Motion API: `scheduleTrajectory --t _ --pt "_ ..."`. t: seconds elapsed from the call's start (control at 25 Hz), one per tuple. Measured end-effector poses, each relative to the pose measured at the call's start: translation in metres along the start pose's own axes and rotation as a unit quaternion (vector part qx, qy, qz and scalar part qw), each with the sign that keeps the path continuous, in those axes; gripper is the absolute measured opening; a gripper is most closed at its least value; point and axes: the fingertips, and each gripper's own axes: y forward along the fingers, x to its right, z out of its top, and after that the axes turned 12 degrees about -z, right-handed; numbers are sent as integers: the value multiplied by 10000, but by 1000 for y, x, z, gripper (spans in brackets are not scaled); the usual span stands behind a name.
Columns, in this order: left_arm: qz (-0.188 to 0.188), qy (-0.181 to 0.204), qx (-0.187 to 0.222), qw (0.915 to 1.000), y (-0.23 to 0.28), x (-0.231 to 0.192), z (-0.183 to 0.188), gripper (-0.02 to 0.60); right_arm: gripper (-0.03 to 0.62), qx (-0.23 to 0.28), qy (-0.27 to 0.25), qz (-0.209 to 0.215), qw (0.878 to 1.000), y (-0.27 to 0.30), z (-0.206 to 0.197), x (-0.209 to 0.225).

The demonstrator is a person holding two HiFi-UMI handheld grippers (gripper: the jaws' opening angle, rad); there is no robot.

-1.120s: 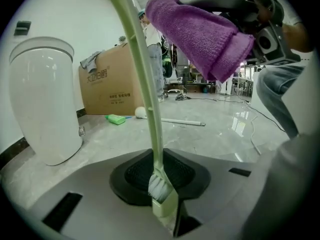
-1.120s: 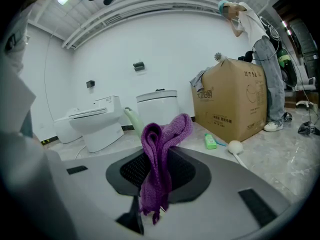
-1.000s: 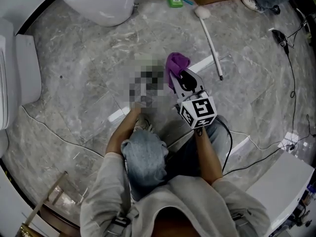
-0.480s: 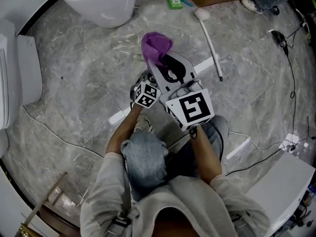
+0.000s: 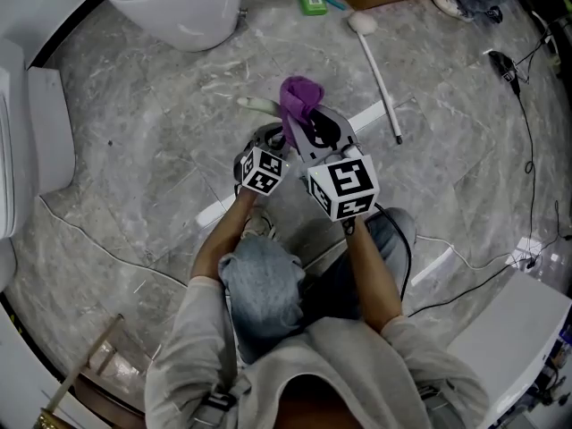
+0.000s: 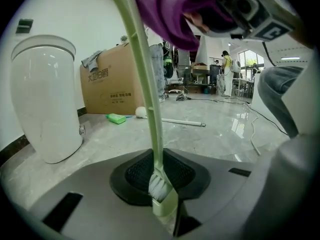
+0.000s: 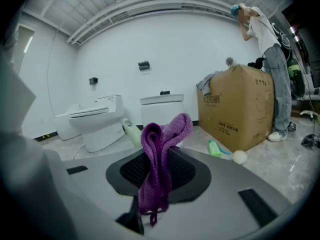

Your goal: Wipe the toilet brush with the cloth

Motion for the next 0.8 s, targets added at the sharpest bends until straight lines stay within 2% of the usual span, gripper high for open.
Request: scheduleTrajectory --t 0.32,0.52,0.68,0.8 --pt "-13 27 12 10000 1 0 1 69 112 -1019 670 -249 9922 26 -100 27" --pt "-39 58 0 10000 1 1 0 69 112 -1529 793 -313 9846 38 -147 31" --pt "-37 47 5 10000 1 2 0 69 112 -1687 850 -411 9811 39 -163 34" --pt "-44 41 6 10000 1 2 -2 69 112 -1353 805 -552 9860 29 -143 39"
